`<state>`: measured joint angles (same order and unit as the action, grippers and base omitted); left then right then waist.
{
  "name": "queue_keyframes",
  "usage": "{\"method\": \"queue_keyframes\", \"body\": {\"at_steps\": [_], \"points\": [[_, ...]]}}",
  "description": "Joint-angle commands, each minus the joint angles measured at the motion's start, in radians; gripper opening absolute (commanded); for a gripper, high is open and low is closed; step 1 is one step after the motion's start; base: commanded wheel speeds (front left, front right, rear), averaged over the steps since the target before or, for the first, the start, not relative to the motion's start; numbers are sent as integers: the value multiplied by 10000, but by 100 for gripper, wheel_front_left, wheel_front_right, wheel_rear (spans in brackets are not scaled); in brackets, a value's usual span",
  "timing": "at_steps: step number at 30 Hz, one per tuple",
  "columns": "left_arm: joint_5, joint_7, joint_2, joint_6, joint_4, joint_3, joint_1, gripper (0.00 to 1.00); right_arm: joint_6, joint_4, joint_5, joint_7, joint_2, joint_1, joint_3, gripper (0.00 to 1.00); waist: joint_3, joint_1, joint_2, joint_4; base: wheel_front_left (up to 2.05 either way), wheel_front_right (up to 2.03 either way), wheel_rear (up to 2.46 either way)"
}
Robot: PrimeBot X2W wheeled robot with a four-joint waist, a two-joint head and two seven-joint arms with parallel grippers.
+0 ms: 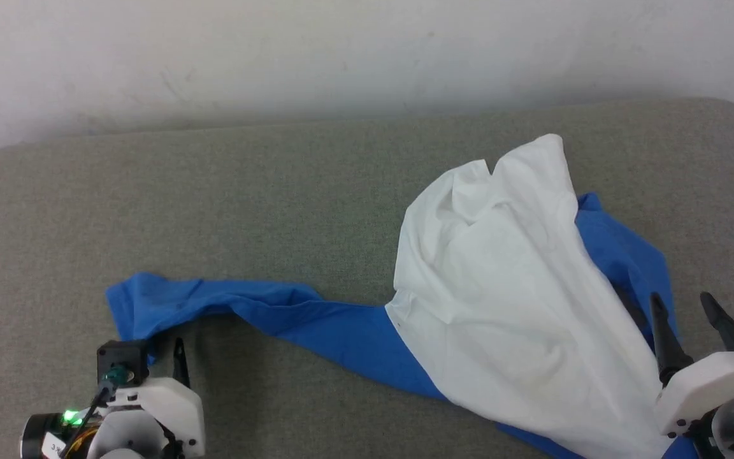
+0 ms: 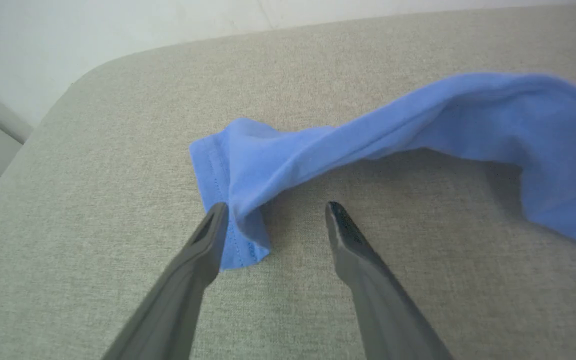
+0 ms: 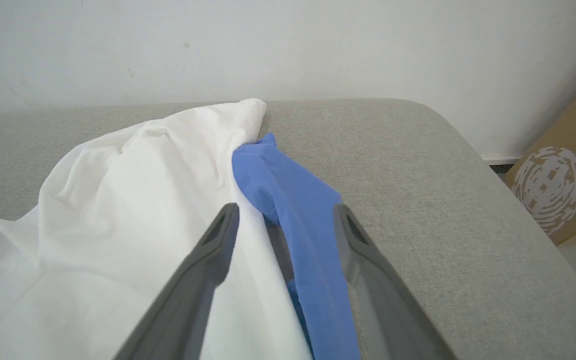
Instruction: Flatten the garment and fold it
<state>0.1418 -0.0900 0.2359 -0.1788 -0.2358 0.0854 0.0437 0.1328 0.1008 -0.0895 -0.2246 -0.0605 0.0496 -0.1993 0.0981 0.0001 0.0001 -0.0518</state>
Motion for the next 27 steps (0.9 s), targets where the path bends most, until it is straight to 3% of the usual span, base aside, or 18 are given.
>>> {"method": "queue_keyframes", "body": {"at_steps": [1, 7, 8, 9, 13, 19, 27], "points": [[-166, -201, 123, -83, -39, -23, 185, 100, -21, -106, -30, 116, 40, -197, 1, 100, 270, -1, -1, -11, 0, 0, 0], [-136, -588, 293, -75, -165, -22, 484, 100, -21, -430, -22, 291, 79, -426, -11, 100, 639, -1, -1, 7, 0, 0, 0], [-41, -626, 289, 36, -177, -1, 507, 38, -21, -479, -13, 311, 83, -454, -21, 100, 663, -1, -1, 19, 0, 0, 0], [65, -592, 275, 140, -150, 2, 527, 0, -21, -529, -3, 336, 85, -475, -38, 100, 682, -1, -1, 38, 0, 0, 0], [97, -198, 368, 272, 156, 45, 507, 0, -21, -777, 45, 407, 93, -500, -130, 100, 592, -1, -1, 161, 0, 0, 0], [8, 522, 611, -28, 1797, -262, 111, 0, -21, -1049, 110, 468, 99, -404, -287, 100, 74, -1, -1, 354, 0, 0, 0], [-384, -350, 1476, -255, 4388, -726, 86, 0, -21, -1133, 5, 540, 101, -402, -88, 100, -398, -1, -1, 79, 0, 0, 0]]}}
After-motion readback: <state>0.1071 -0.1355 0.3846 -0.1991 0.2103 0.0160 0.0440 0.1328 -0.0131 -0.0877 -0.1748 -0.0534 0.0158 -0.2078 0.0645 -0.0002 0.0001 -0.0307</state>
